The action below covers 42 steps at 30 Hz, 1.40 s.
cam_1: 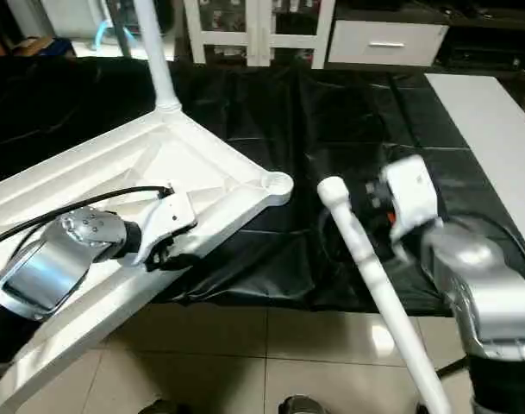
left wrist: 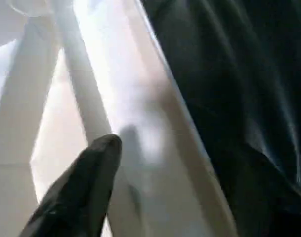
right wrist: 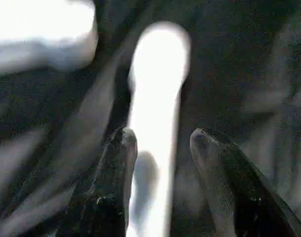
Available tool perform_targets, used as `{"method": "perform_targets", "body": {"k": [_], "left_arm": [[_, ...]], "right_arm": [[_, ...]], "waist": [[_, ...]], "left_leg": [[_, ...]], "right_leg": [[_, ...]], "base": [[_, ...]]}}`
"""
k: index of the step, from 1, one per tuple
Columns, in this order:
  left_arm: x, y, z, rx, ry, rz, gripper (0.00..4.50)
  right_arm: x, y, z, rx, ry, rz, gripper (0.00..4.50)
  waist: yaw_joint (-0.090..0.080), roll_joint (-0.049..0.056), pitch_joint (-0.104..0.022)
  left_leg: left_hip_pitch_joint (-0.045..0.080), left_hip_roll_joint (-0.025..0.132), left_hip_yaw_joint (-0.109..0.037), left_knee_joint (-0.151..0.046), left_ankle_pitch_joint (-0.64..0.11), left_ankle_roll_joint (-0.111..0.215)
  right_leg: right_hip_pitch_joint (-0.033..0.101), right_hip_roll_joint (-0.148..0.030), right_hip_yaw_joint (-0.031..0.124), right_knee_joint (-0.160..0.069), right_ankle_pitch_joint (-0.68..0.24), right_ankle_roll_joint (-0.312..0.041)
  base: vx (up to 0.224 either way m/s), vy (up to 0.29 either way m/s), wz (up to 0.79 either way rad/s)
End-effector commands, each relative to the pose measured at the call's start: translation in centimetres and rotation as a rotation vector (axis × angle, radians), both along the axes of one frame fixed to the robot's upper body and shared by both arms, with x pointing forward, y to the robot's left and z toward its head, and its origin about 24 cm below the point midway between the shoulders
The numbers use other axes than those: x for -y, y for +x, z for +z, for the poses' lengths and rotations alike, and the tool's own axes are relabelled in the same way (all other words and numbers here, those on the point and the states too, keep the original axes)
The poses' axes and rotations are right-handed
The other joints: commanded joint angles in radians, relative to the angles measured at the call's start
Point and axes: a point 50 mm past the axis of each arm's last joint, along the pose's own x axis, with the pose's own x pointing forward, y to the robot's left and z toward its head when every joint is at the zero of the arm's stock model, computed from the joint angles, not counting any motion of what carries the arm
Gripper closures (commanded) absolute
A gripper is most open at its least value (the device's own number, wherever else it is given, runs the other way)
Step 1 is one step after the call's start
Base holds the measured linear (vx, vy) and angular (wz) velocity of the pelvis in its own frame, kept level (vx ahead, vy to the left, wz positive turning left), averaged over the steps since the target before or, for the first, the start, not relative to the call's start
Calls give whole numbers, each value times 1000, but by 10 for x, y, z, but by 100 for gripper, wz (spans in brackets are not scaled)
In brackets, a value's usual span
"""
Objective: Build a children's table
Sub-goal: Insert table leg to table base
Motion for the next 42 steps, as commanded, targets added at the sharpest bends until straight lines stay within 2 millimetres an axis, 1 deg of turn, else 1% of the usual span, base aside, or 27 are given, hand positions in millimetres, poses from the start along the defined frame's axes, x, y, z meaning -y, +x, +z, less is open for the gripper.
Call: {"method": "perform_targets", "body": {"k": [1, 2, 3, 7, 8, 9, 12, 13, 14, 15, 16, 18, 21, 22, 23, 24, 25, 27, 29, 33, 34, 35, 36, 37, 39, 41, 42], "left_arm": [[-4, -8, -14, -48, 60, -28, 75], [-4, -11, -18, -72, 56, -39, 75], [-4, -13, -20, -87, 51, -45, 75], [-6, -8, -27, -59, 57, -35, 75], [-5, -8, -27, -56, 58, -35, 75], [-5, -5, -28, -22, 65, -37, 102], [-4, -1, -27, 16, 67, -61, 111], [-2, 2, -25, 49, 64, -75, 135], [-1, 5, -24, 74, 57, -76, 135], [0, 7, -23, 94, 53, -84, 150], [1, 8, -22, 111, 53, -102, 159], [1, 11, -22, 130, 49, -102, 163], [1, 12, -21, 137, 43, -105, 194], [1, 13, -22, 139, 44, -109, 202], [0, 14, -22, 144, 45, -114, 202], [0, 15, -21, 150, 48, -125, 215], [0, 15, -21, 155, 48, -134, 228], [-1, 16, -21, 163, 49, -148, 238], [0, 17, -21, 170, 57, -183, 249], [1, 18, -22, 188, 65, -252, 279], [4, 18, -21, 207, 59, -314, 285], [6, 18, -21, 213, 59, -346, 291], [8, 18, -21, 232, 70, -385, 299], [10, 20, -21, 266, 87, -435, 304], [12, 22, -19, 291, 90, -461, 307], [17, 26, -14, 345, 64, -507, 321], [19, 28, -12, 363, 56, -516, 321]], "right_arm": [[-6, -11, -8, -93, 44, 48, 249], [-6, -14, -11, -109, 49, 45, 249], [-6, -15, -13, -122, 49, 40, 249], [2, -16, -21, -169, 1, 18, 249], [2, -16, -21, -170, 0, 17, 249], [6, -17, -25, -181, -27, 10, 249], [9, -17, -27, -194, -29, -5, 249], [12, -16, -27, -200, -25, -22, 249], [14, -15, -28, -197, -28, -38, 249], [16, -14, -29, -195, -24, -50, 249], [18, -14, -29, -195, -12, -58, 267], [19, -13, -29, -192, -2, -67, 284], [20, -13, -30, -195, 16, -71, 300], [21, -13, -30, -196, 21, -73, 319], [20, -13, -31, -202, 45, -78, 319], [20, -13, -32, -209, 70, -84, 329], [21, -14, -34, -218, 90, -86, 336], [22, -15, -35, -230, 110, -87, 347], [24, -16, -38, -241, 109, -87, 363], [27, -19, -41, -267, 102, -79, 394], [29, -19, -42, -269, 98, -80, 402], [30, -19, -42, -269, 97, -81, 407], [31, -19, -42, -270, 96, -83, 414], [33, -18, -43, -270, 92, -87, 423], [35, -17, -43, -270, 88, -89, 441], [38, -16, -43, -268, 79, -91, 450], [38, -15, -43, -265, 75, -90, 450]], "waist": [[4, -7, -74], [2, -6, -72], [3, -2, -70], [2, -7, -68], [3, -6, -67], [2, -7, -67], [3, -5, -67], [3, -8, -67], [2, -9, -66], [2, -9, -66], [2, -9, -66], [1, -10, -66], [-1, -13, -66], [-1, -13, -67], [-1, -13, -66], [-1, -13, -67], [-2, -16, -69], [-1, -15, -69], [-1, -18, -72], [0, -15, -75], [0, -18, -74], [1, -17, -76], [1, -15, -76], [2, -18, -76], [3, -18, -76], [6, -23, -74], [7, -22, -75]], "left_leg": [[3, 0, 4, -62, -146, 28], [0, 0, 3, -64, -147, 26], [8, 2, 4, -65, -172, 20], [9, 0, 4, -65, -196, 8], [10, 1, 4, -66, -201, 6], [10, 0, 5, -66, -213, 7], [13, 1, 3, -67, -232, 5], [15, 0, 3, -68, -251, 4], [15, 0, 3, -69, -257, 3], [15, -1, 3, -69, -267, 2], [21, -1, 3, -69, -298, -2], [16, -3, 0, -71, -298, -1], [15, -3, -2, -71, -302, 1], [16, -4, -2, -70, -300, 3], [15, -4, -2, -71, -299, 4], [15, -5, -2, -70, -300, 6], [15, -4, -2, -71, -302, 6], [14, -3, -3, -72, -301, 7], [13, -3, -2, -71, -292, 8], [13, 2, -2, -73, -283, 3], [12, 2, -2, -73, -285, 3], [13, 2, -2, -73, -287, 3], [15, 3, -2, -74, -299, 2], [19, 4, -1, -74, -312, -2], [23, 4, 0, -74, -330, -7], [24, 4, 0, -75, -347, -8], [24, 4, -1, -75, -347, -9]], "right_leg": [[64, -32, 35, -76, -182, -202], [63, -33, 34, -76, -187, -200], [56, -33, 33, -83, -232, -198], [52, -32, 34, -88, -276, -187], [52, -32, 34, -88, -284, -184], [51, -33, 34, -91, -308, -176], [47, -34, 34, -96, -344, -159], [46, -34, 34, -99, -367, -152], [46, -33, 33, -99, -373, -149], [45, -33, 33, -101, -386, -146], [42, -34, 31, -107, -441, -130], [44, -35, 30, -109, -463, -114], [42, -35, 28, -112, -494, -95], [40, -36, 27, -115, -514, -86], [39, -36, 27, -115, -515, -85], [38, -36, 26, -117, -514, -84], [39, -35, 25, -117, -515, -83], [39, -36, 25, -116, -504, -86], [40, -35, 26, -114, -480, -92], [43, -36, 28, -106, -415, -114], [43, -36, 28, -106, -410, -117], [44, -36, 29, -106, -398, -123], [41, -36, 29, -108, -395, -127], [39, -36, 29, -107, -389, -129], [37, -35, 30, -107, -397, -130], [37, -37, 30, -111, -421, -127], [37, -38, 30, -111, -428, -125]], "base": [[0, 0, 0], [0, 0, 0], [0, 0, 0], [0, 0, 0], [0, 0, 0], [0, 0, 0], [0, 0, 0], [0, 0, 0], [0, 0, 0], [0, 0, 0], [0, 0, 0], [0, 0, 0], [0, 0, 0], [0, 0, 0], [0, 0, 0], [0, 0, 0], [0, 0, 0], [0, 0, 0], [0, 0, 0], [0, 0, 0], [0, 0, 0], [0, 0, 0], [0, 0, 0], [0, 0, 0], [0, 0, 0], [0, 0, 0], [0, 0, 0]]}}
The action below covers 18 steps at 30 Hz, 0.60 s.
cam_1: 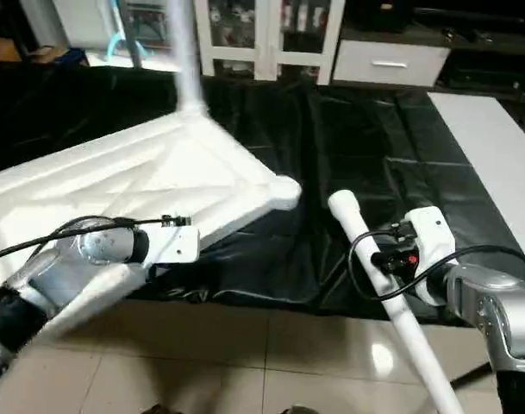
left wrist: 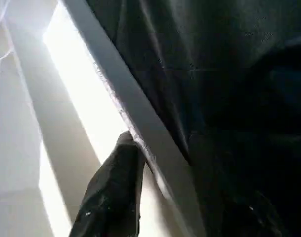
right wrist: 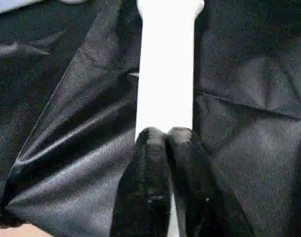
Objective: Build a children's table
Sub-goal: Insert table leg to table base
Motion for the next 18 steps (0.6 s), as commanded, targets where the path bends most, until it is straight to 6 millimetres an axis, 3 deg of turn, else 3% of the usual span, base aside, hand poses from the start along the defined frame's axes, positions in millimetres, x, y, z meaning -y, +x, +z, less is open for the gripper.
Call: {"method": "perform_targets", "body": {"k": [1, 6, 9, 13, 15, 16, 17, 18], "left_arm": [[22, 6, 21, 124, -44, -137, 324], [23, 19, 27, 200, -50, -123, 345], [22, 30, 34, 263, -70, -68, 351], [22, 38, 40, 309, -109, -16, 369], [21, 42, 45, 329, -147, 27, 372], [21, 42, 46, 334, -160, 37, 378], [20, 43, 47, 338, -171, 45, 378], [19, 44, 47, 347, -176, 51, 378]], "right_arm": [[4, -6, -20, -103, -20, -17, 450], [3, 3, -17, -56, -27, -13, 450], [2, 9, -17, -35, -38, -14, 450], [2, 16, -18, -15, -59, -21, 450], [2, 24, -17, 12, -69, -31, 450], [2, 28, -16, 28, -74, -38, 450], [2, 32, -16, 43, -79, -44, 450], [3, 37, -14, 64, -87, -57, 450]], "waist": [[-6, -2, -53], [-6, -2, -60], [-9, -3, -62], [-10, -2, -68], [-7, 2, -73], [-10, -1, -78], [-10, -2, -86], [-7, 5, -90]], "left_leg": [[16, 6, 2, -75, -340, -9], [3, 9, 1, -74, -263, -8], [2, 6, 3, -69, -253, -2], [-1, 6, 4, -64, -195, 7], [-5, 7, 3, -60, -135, 17], [-10, 4, 2, -56, -91, 27], [-11, 2, 4, -48, -31, 48], [-13, 0, 5, -41, 31, 78]], "right_leg": [[23, -37, 28, -103, -419, -132], [37, -39, 29, -84, -261, -176], [38, -39, 28, -84, -253, -187], [43, -37, 28, -74, -167, -217], [48, -37, 29, -60, -56, -245], [54, -36, 27, -51, 25, -266], [58, -33, 28, -39, 127, -287], [57, -30, 28, -30, 224, -306]], "base": [[0, 0, 0], [0, 0, 0], [0, 0, 0], [0, 0, 0], [0, 0, 0], [0, 0, 0], [0, 0, 0], [0, 0, 0]]}}
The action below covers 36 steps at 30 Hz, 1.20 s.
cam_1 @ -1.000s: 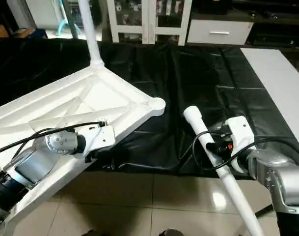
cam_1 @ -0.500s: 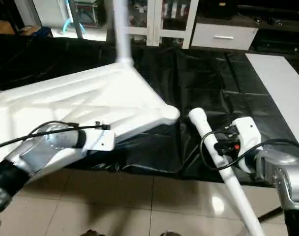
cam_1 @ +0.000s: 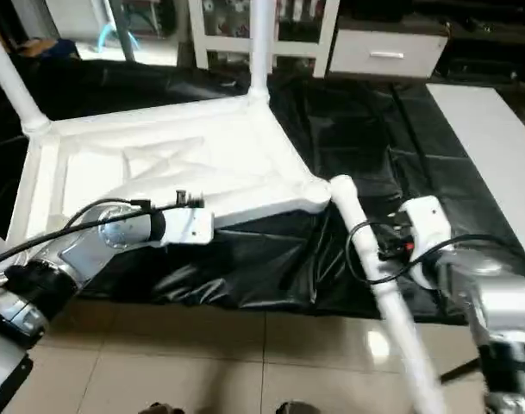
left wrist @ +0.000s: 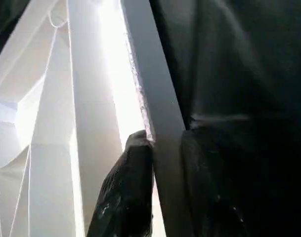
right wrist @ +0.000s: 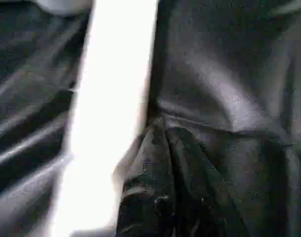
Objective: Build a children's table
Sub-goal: Insert table leg to table base
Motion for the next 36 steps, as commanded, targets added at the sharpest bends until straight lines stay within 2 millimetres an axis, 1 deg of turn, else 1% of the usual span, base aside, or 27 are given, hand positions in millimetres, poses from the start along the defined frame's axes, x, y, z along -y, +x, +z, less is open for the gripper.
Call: {"method": "perform_targets", "body": {"k": [1, 2, 3, 4, 5, 7, 10, 12, 14, 16, 19, 20, 21, 22, 23, 24, 25, 26, 27, 28, 29, 30, 31, 32, 33, 34, 36], "left_arm": [[2, 14, 37, 162, -86, 15, 378], [1, 14, 37, 162, -85, 17, 378], [0, 14, 36, 165, -85, 26, 378], [-1, 15, 36, 169, -86, 32, 378], [-1, 15, 36, 171, -93, 37, 378], [-4, 15, 40, 181, -126, 57, 378], [-6, 15, 43, 186, -147, 68, 378], [-7, 15, 45, 191, -157, 69, 378], [-7, 15, 46, 192, -161, 70, 378], [-5, 15, 48, 189, -185, 65, 380], [2, 10, 54, 142, -319, 48, 380], [4, 9, 56, 104, -389, 57, 380], [7, 6, 58, 75, -438, 46, 380], [8, 3, 58, 48, -463, 24, 380], [8, 3, 58, 48, -463, 24, 380], [10, 0, 56, 24, -462, -2, 380], [9, -5, 48, 2, -373, -56, 380], [9, -5, 48, 2, -373, -56, 380], [7, -7, 40, -13, -301, -77, 380], [7, -7, 40, -13, -301, -77, 380], [5, -9, 37, -34, -268, -91, 380], [5, -9, 37, -34, -268, -91, 380], [7, -14, 38, -75, -288, -115, 380], [8, -14, 38, -80, -292, -117, 380], [9, -18, 39, -114, -314, -134, 380], [11, -22, 39, -164, -337, -151, 380], [13, -35, 35, -287, -358, -192, 380]], "right_arm": [[3, 13, 4, 57, -36, -28, 450], [5, 17, 6, 76, -44, -37, 450], [7, 20, 8, 96, -51, -48, 450], [8, 23, 11, 115, -60, -58, 450], [9, 25, 14, 132, -68, -64, 450], [14, 33, 28, 206, -92, -89, 450], [18, 36, 37, 244, -105, -100, 450], [24, 37, 50, 280, -109, -102, 450], [26, 38, 53, 289, -107, -103, 450], [30, 37, 64, 311, -111, -116, 422], [22, 28, 80, 326, -25, -80, 398], [16, 25, 84, 319, 29, -57, 398], [9, 21, 88, 308, 79, -24, 376], [3, 18, 90, 292, 121, 9, 371], [3, 18, 90, 292, 121, 9, 365], [-2, 15, 91, 274, 147, 39, 354], [-11, 12, 92, 236, 183, 98, 342], [-11, 12, 92, 236, 183, 98, 333], [-15, 10, 91, 204, 194, 130, 327], [-15, 10, 91, 204, 194, 130, 320], [-16, 7, 88, 166, 183, 143, 298], [-16, 7, 88, 166, 183, 143, 298], [-12, 4, 83, 128, 153, 140, 283], [-12, 4, 83, 126, 152, 138, 283], [-10, 3, 82, 113, 150, 130, 276], [-8, 2, 80, 99, 145, 125, 268], [-5, -1, 77, 65, 146, 113, 250]], "waist": [[4, -2, -94], [3, -7, -95], [7, -5, -96], [9, -1, -91], [10, -2, -90], [11, -6, -87], [12, -4, -83], [11, -3, -83], [12, -4, -84], [12, -4, -84], [16, -6, -83], [19, 0, -84], [18, -1, -82], [23, 3, -82], [25, 2, -81], [26, 2, -73], [29, 4, -71], [27, 3, -64], [25, 2, -61], [23, 4, -60], [22, 2, -60], [21, 2, -60], [20, -3, -60], [22, -1, -60], [22, -2, -59], [22, -4, -57], [21, -4, -58]], "left_leg": [[11, -2, 6, -39, 47, 89], [3, -7, 7, -34, 69, 109], [7, -6, 8, -32, 67, 117], [9, -2, 12, -32, 44, 135], [8, -1, 12, -32, 35, 137], [9, 3, 13, -34, 12, 136], [10, 4, 13, -36, -6, 129], [10, 4, 14, -36, -9, 128], [9, 3, 13, -34, 3, 134], [9, 2, 14, -33, 6, 137], [7, 1, 14, -32, 26, 153], [7, 3, 12, -30, 41, 164], [8, 2, 14, -31, 47, 170], [8, 8, 12, -31, 46, 179], [11, 8, 13, -32, 34, 179], [11, 9, 14, -35, 0, 172], [14, 11, 14, -38, -25, 165], [14, 13, 15, -43, -75, 143], [19, 10, 15, -47, -128, 108], [23, 10, 15, -51, -155, 73], [24, 9, 16, -50, -161, 59], [24, 9, 14, -54, -164, 42], [24, 8, 14, -54, -160, 30], [25, 10, 14, -56, -159, 25], [25, 9, 16, -55, -161, 23], [23, 8, 15, -56, -168, 18], [22, 8, 14, -57, -160, 18]], "right_leg": [[79, -31, 29, -24, 249, -315], [84, -29, 29, -18, 292, -323], [79, -30, 29, -17, 296, -328], [73, -32, 29, -20, 268, -337], [73, -31, 29, -21, 253, -337], [72, -34, 29, -24, 209, -336], [71, -33, 28, -26, 158, -328], [72, -32, 29, -26, 152, -327], [73, -32, 29, -23, 170, -329], [72, -31, 30, -23, 176, -330], [78, -29, 32, -19, 215, -336], [77, -31, 31, -15, 233, -341], [76, -30, 32, -16, 239, -346], [73, -32, 30, -15, 233, -357], [73, -32, 29, -18, 219, -361], [69, -31, 29, -24, 162, -358], [68, -32, 28, -29, 122, -351], [67, -33, 28, -36, 38, -329], [66, -34, 29, -47, -60, -304], [64, -36, 33, -52, -125, -279], [63, -36, 34, -55, -144, -269], [63, -36, 34, -58, -172, -253], [62, -36, 35, -59, -184, -243], [61, -37, 36, -60, -188, -240], [58, -38, 37, -61, -193, -239], [57, -39, 37, -61, -212, -239], [57, -39, 37, -59, -208, -240]], "base": [[0, 0, 0], [0, 0, 0], [0, 0, 0], [0, 0, 0], [0, 0, 0], [0, 0, 0], [0, 0, 0], [0, 0, 0], [0, 0, 0], [0, 0, 0], [0, 0, 0], [0, 0, 0], [0, 0, 0], [0, 0, 0], [0, 0, 0], [0, 0, 0], [0, 0, 0], [0, 0, 0], [0, 0, 0], [0, 0, 0], [0, 0, 0], [0, 0, 0], [0, 0, 0], [0, 0, 0], [0, 0, 0], [0, 0, 0], [0, 0, 0]]}}
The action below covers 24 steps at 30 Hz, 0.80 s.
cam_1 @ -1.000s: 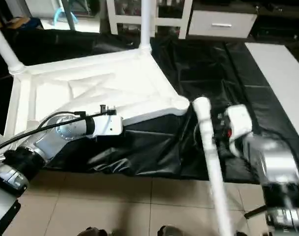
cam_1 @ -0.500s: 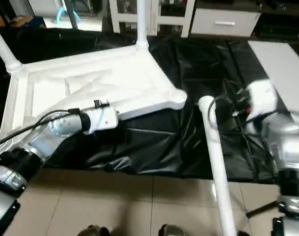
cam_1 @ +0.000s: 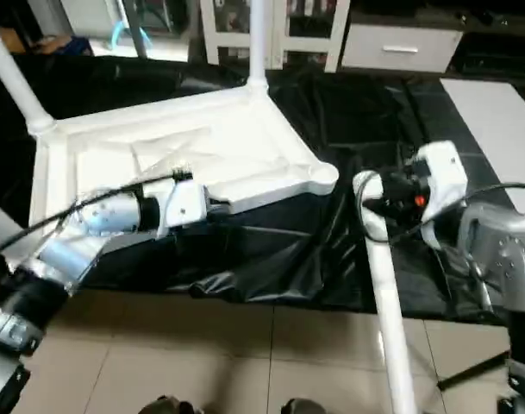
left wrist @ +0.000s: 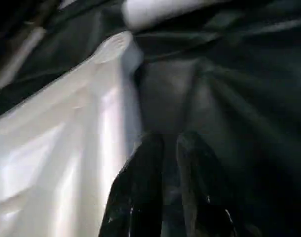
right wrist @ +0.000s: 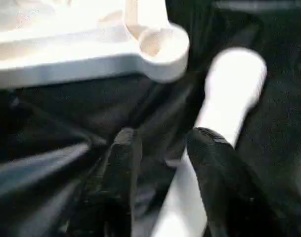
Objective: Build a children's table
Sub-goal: Insert table leg to table base
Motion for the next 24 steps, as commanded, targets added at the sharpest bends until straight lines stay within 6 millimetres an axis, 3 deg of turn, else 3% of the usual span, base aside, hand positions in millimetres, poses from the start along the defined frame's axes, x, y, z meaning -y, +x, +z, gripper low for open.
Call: {"method": "perform_targets", "body": {"k": [1, 11, 12, 15, 16, 19, 20, 23, 24], "left_arm": [[5, -11, 1, -89, -23, -66, 380], [20, -26, 9, -188, -157, -82, 380], [19, -27, 10, -191, -153, -78, 380], [17, -29, 11, -198, -143, -69, 380], [16, -31, 10, -207, -134, -67, 380], [17, -34, 10, -225, -126, -77, 380], [17, -34, 10, -226, -126, -77, 380], [21, -40, 11, -274, -128, -113, 380], [24, -46, 14, -318, -139, -145, 380]], "right_arm": [[4, -3, -2, -33, -5, -7, 232], [3, 7, -15, -75, -1, 6, 148], [2, 8, -15, -72, -3, 8, 135], [2, 11, -14, -63, -15, 9, 115], [2, 13, -16, -63, -25, 1, 105], [2, 16, -23, -83, -33, -4, 72], [2, 17, -23, -84, -33, -4, 72], [-1, 17, -35, -145, -20, 17, 72], [-1, 16, -44, -180, -36, 24, 72]], "waist": [[-5, -19, -69], [-16, -26, -76], [-18, -25, -75], [-19, -22, -76], [-17, -15, -76], [-17, -18, -77], [-16, -13, -80], [-14, -13, -81], [-14, -18, -85]], "left_leg": [[18, 7, 11, -67, -161, 20], [11, 4, 12, -60, -122, 52], [7, 3, 10, -61, -112, 53], [12, 4, 11, -60, -115, 55], [15, 4, 12, -59, -119, 53], [12, 3, 13, -59, -115, 52], [16, 3, 12, -58, -114, 49], [14, 3, 13, -57, -111, 52], [13, 4, 13, -56, -104, 52]], "right_leg": [[57, -35, 30, -73, -213, -236], [65, -33, 27, -70, -173, -243], [67, -33, 26, -69, -169, -244], [64, -32, 27, -70, -171, -244], [62, -31, 27, -71, -170, -245], [62, -28, 26, -69, -153, -251], [62, -28, 26, -67, -143, -257], [65, -28, 26, -64, -114, -271], [68, -28, 25, -59, -100, -277]], "base": [[0, 0, 0], [0, 0, 0], [0, 0, 0], [0, 0, 0], [0, 0, 0], [0, 0, 0], [0, 0, 0], [0, 0, 0], [0, 0, 0]]}}
